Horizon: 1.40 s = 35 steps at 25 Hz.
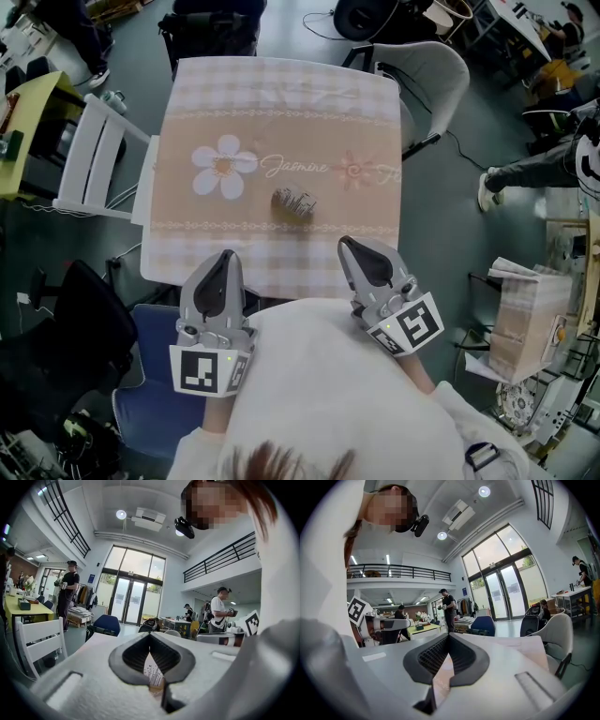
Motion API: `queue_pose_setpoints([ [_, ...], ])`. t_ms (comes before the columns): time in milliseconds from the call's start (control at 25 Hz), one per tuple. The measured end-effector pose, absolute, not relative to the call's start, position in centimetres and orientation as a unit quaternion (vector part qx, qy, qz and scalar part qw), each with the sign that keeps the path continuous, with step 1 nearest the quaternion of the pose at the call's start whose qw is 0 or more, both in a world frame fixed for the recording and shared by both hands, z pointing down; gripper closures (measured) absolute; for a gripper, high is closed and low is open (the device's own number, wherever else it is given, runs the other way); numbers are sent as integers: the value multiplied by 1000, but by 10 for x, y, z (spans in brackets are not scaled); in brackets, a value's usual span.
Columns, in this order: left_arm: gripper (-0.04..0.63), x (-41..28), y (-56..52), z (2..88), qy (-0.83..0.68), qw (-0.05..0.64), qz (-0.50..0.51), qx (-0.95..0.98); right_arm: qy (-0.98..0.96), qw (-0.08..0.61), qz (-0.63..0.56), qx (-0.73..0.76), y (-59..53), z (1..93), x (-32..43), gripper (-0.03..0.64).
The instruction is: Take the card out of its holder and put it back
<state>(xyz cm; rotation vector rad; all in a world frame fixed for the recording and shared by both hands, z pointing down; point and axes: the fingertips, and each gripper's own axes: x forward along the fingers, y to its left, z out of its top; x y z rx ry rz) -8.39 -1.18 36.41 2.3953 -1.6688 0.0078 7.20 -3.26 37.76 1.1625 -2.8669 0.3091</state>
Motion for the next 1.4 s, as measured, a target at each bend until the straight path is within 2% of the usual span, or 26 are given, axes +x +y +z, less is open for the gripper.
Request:
queue_pose_setpoints([
  [1400, 591, -95, -15, 364, -587, 108, 5, 802, -924, 24, 103, 367, -36, 382, 71, 620],
])
